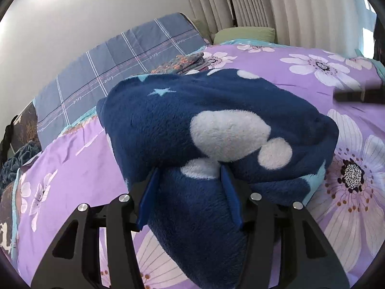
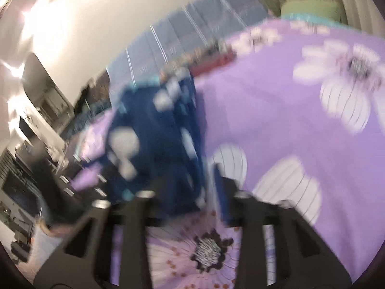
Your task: Fold small clothes
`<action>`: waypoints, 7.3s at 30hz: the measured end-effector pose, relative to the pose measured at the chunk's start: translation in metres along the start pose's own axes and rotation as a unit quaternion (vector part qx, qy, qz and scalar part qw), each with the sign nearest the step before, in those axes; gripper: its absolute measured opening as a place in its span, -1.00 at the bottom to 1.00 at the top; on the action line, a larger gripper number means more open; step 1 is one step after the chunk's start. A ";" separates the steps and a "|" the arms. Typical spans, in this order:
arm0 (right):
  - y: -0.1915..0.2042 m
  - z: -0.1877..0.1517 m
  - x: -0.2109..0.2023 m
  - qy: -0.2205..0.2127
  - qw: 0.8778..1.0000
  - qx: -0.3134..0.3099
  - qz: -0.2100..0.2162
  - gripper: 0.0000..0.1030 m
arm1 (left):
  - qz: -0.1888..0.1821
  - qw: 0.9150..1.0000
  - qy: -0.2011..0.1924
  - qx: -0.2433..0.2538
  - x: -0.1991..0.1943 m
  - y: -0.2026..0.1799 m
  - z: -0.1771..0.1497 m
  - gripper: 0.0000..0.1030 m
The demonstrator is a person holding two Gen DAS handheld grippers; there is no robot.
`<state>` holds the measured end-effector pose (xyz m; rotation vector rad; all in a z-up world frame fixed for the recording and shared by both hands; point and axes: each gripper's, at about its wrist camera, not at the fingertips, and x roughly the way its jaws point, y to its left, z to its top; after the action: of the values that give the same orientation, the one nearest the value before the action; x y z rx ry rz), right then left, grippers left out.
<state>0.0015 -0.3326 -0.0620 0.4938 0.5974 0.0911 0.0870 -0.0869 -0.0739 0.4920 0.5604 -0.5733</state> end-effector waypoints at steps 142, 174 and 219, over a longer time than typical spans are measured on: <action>0.075 0.010 0.067 0.029 0.983 -0.177 -0.042 -0.34 | -0.200 0.974 0.027 -0.101 0.031 0.048 0.054 0.97; 0.058 -0.020 0.055 0.046 0.987 -0.148 -0.043 -0.50 | -0.180 0.982 0.010 -0.059 0.012 0.031 0.014 0.97; 0.057 0.036 0.170 0.088 0.974 -0.191 -0.084 -0.18 | -0.112 0.987 0.061 -0.095 0.192 0.112 0.068 0.97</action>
<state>0.1654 -0.2594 -0.0972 0.0614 0.7739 0.0872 0.3148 -0.1136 -0.1101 0.2866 0.7856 -0.6988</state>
